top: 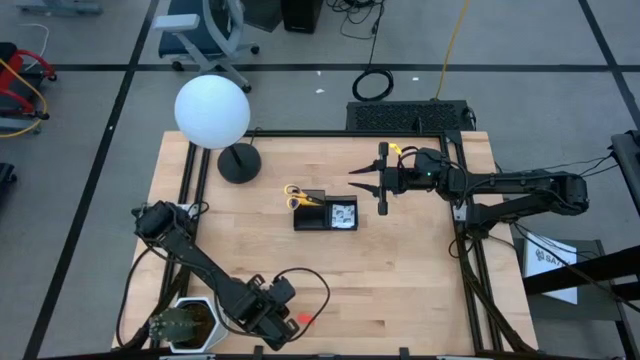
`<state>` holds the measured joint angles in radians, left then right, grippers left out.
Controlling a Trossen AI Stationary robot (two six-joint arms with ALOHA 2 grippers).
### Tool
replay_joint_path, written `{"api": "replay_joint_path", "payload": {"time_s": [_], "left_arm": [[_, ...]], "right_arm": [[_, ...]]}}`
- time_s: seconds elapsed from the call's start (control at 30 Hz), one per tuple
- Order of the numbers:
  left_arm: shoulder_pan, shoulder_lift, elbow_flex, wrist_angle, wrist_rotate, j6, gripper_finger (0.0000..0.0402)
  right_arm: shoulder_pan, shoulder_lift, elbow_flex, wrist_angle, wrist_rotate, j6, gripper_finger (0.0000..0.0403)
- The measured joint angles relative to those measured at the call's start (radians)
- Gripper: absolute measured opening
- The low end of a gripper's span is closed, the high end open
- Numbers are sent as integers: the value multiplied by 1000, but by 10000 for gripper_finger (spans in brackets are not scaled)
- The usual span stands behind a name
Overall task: Pick and place office supplies into organizer
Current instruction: Put the blue binder clip into the desk organizer
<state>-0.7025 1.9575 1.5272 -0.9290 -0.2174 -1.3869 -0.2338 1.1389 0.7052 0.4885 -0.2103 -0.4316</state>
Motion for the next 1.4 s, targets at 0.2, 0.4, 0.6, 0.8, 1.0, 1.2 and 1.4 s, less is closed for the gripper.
{"api": "replay_joint_path", "payload": {"time_s": [0.2,0.4,0.6,0.8,1.0,1.2,1.4], "left_arm": [[1,0,0,1,-3,-28,103],[0,0,0,10,-12,-25,132],[0,0,0,-4,-20,-34,182],[0,0,0,-2,-20,-31,231],[0,0,0,-1,-16,-30,245],[6,0,0,0,69,23,246],[6,0,0,29,78,45,246]], "right_arm": [[0,0,0,0,0,0,110],[0,0,0,0,0,0,109],[0,0,0,0,0,0,110],[0,0,0,0,0,0,110],[0,0,0,0,0,0,110],[0,0,0,0,0,0,109],[0,0,0,0,0,0,109]]}}
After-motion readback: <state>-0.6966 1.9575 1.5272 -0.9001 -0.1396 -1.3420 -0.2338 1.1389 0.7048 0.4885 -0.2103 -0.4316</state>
